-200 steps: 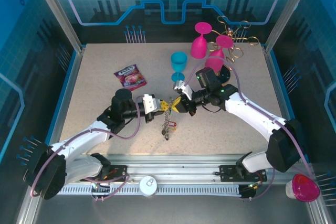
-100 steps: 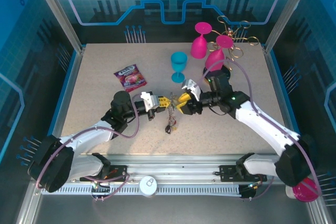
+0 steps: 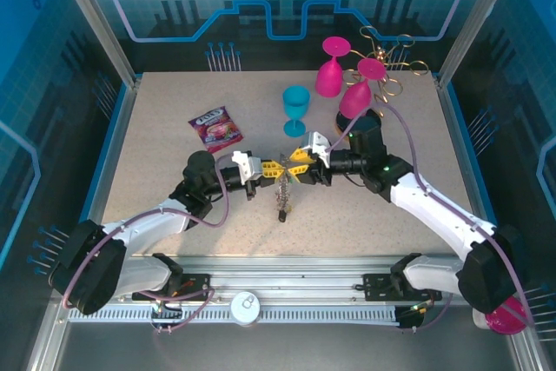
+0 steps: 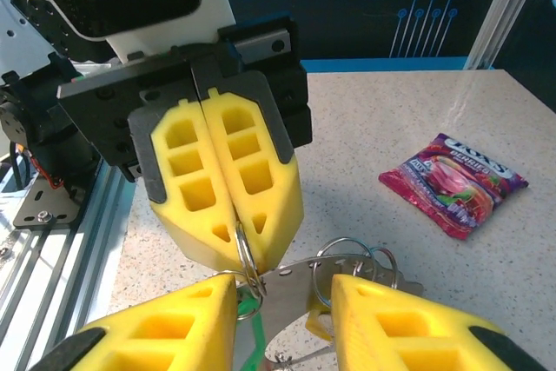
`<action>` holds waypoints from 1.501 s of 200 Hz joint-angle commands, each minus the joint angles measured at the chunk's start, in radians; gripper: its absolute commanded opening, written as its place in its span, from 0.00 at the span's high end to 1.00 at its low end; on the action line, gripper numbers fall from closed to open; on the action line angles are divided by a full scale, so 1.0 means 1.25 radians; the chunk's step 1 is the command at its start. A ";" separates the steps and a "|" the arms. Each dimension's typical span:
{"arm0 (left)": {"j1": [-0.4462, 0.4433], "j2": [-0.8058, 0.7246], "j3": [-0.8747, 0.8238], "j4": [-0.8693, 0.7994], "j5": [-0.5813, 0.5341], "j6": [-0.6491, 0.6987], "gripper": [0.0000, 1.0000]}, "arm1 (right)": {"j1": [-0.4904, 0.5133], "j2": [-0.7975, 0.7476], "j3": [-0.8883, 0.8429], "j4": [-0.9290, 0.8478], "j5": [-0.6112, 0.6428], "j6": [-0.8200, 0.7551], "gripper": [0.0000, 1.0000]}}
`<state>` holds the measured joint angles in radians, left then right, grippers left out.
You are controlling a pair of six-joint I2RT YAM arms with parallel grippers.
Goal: Put the keys on the keyring
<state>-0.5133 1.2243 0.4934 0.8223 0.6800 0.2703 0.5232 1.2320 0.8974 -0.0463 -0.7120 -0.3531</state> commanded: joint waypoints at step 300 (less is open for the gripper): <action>-0.019 -0.063 0.020 -0.202 -0.052 0.179 1.00 | 0.023 0.049 0.150 -0.233 0.125 0.021 0.63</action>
<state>-0.5304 1.1736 0.5579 0.4149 0.6056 0.4980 0.6098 1.3697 1.1751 -0.5198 -0.5133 -0.5556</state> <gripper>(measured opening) 0.051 0.366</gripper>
